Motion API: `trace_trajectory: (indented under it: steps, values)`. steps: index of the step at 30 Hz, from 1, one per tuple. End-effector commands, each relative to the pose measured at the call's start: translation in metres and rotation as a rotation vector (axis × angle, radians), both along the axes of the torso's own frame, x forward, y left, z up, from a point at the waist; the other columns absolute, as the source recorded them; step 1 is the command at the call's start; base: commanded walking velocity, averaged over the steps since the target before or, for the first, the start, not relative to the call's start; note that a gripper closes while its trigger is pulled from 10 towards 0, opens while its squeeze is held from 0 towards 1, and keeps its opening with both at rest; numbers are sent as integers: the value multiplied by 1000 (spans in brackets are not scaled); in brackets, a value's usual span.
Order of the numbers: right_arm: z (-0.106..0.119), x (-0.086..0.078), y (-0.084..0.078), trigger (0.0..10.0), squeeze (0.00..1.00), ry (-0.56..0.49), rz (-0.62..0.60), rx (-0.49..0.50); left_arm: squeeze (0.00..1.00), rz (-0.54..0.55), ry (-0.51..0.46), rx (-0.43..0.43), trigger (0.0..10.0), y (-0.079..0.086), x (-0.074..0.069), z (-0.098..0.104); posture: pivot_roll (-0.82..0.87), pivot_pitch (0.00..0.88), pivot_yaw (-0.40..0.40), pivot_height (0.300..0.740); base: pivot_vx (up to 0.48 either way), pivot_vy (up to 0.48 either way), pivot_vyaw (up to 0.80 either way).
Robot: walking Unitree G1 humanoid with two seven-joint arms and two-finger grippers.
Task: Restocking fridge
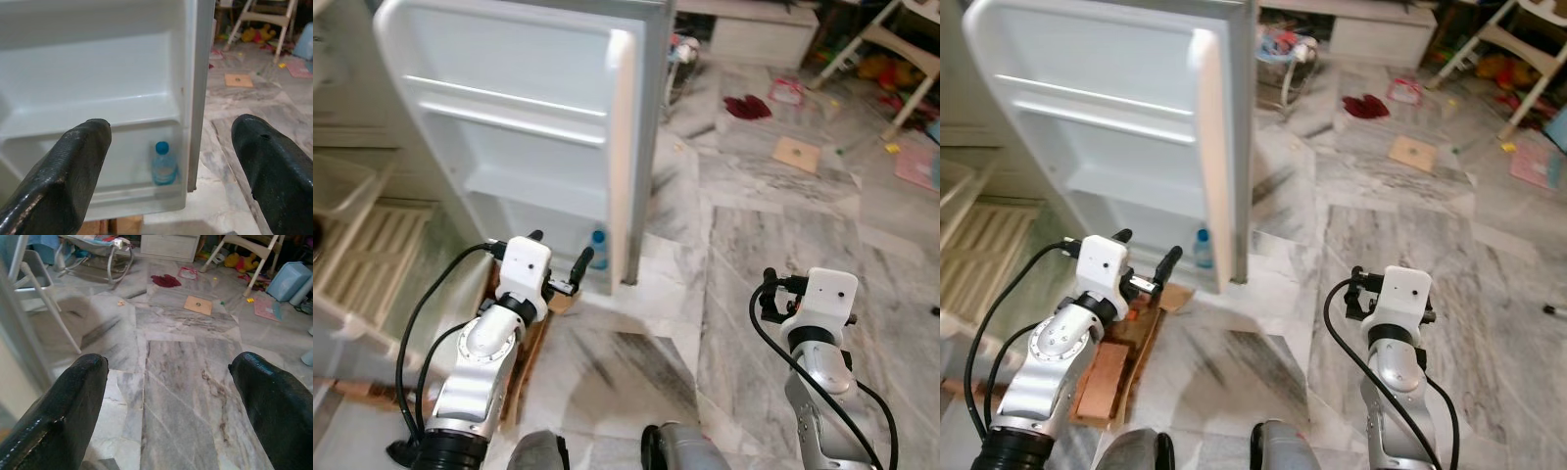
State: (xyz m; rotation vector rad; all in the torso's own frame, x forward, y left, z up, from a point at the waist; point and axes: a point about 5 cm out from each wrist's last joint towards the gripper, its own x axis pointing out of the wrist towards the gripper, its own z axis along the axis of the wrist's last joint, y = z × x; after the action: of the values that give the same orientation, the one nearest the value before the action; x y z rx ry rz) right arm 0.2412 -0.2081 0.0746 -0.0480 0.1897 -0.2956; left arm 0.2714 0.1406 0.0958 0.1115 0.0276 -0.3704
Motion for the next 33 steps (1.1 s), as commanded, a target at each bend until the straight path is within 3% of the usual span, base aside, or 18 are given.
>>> trace_trajectory:
  steps: [1,18,28,33]
  values:
    - [1,0,-3,10000,0,-4,-3,-13,0,-7,2,-2,10000,-1,-2,0,-15,113,-47,740,0,-431,0]
    - [3,7,2,10000,0,-28,10,-13,0,38,-20,28,10000,5,0,4,-5,124,-47,740,0,-434,-176]
    - [8,8,7,10000,0,-65,38,2,0,171,4,58,10000,20,3,-3,-4,122,-42,740,296,-368,0]
    - [9,10,11,10000,0,-76,79,-11,0,186,7,72,10000,22,3,-4,-1,121,-43,740,420,0,0]
